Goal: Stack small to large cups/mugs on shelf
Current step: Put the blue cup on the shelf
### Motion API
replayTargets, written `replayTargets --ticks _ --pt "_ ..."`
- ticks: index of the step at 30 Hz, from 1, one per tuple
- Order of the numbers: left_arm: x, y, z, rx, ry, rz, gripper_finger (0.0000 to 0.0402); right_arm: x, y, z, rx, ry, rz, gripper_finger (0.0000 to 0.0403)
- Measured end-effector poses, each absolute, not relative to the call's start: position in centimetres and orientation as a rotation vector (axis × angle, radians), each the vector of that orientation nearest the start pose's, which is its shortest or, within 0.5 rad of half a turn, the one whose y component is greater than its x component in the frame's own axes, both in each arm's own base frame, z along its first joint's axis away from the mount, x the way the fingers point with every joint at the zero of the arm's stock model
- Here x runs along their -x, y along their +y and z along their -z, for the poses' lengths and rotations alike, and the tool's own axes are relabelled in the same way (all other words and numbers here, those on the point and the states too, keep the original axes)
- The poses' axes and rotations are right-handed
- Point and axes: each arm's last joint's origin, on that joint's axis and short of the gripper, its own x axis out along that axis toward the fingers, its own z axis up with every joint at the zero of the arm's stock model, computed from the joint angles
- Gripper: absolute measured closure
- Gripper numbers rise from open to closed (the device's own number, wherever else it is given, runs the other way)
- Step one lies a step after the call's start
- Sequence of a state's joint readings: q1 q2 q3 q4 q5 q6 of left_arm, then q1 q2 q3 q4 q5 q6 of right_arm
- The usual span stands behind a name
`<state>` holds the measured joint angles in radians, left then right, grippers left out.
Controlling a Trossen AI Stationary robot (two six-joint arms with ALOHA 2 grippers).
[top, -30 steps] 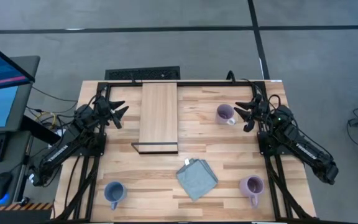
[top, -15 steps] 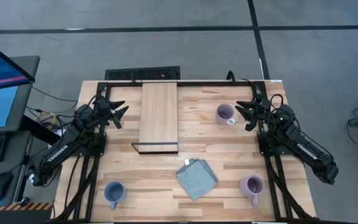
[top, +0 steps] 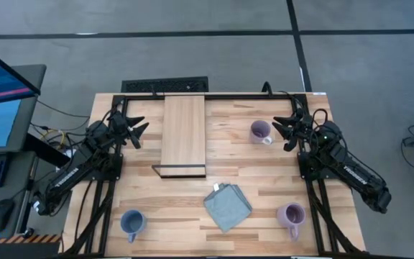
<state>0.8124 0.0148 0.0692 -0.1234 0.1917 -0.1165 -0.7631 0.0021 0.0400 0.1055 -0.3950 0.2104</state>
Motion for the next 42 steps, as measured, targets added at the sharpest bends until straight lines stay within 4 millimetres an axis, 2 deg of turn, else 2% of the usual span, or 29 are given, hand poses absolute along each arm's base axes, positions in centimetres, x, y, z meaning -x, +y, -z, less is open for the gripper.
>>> replayTargets --ticks 42 --pt "-6.79 6.45 -17.4 0.146 0.024 -0.644 0.0228 -7.42 -5.56 -18.66 -0.133 -0.153 0.354 0.0249"
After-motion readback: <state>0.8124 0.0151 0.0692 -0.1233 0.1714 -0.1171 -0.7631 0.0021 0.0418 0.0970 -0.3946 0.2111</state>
